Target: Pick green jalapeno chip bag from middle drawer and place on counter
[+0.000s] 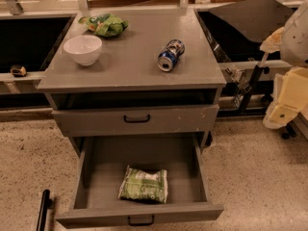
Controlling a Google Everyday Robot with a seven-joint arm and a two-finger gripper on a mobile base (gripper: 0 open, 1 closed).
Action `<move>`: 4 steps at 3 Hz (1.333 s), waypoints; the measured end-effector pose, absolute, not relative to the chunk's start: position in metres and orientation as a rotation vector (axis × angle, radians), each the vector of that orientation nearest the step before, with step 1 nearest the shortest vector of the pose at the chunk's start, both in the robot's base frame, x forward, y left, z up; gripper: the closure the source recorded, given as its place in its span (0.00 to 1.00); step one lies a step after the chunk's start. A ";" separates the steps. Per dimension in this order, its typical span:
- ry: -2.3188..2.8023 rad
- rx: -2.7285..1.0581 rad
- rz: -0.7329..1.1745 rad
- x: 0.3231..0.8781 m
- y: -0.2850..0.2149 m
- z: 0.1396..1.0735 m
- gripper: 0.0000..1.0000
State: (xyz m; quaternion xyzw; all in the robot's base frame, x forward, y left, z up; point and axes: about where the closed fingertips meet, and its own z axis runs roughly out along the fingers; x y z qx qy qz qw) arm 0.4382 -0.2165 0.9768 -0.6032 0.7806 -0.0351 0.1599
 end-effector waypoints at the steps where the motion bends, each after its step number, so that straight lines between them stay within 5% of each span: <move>1: 2.226 -1.722 -0.101 0.439 -0.216 0.977 0.00; 4: 2.148 -1.893 -0.094 0.469 -0.158 0.821 0.00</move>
Offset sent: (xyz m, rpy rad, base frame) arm 0.0619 0.0811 -0.1790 -0.1274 -0.0298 0.1476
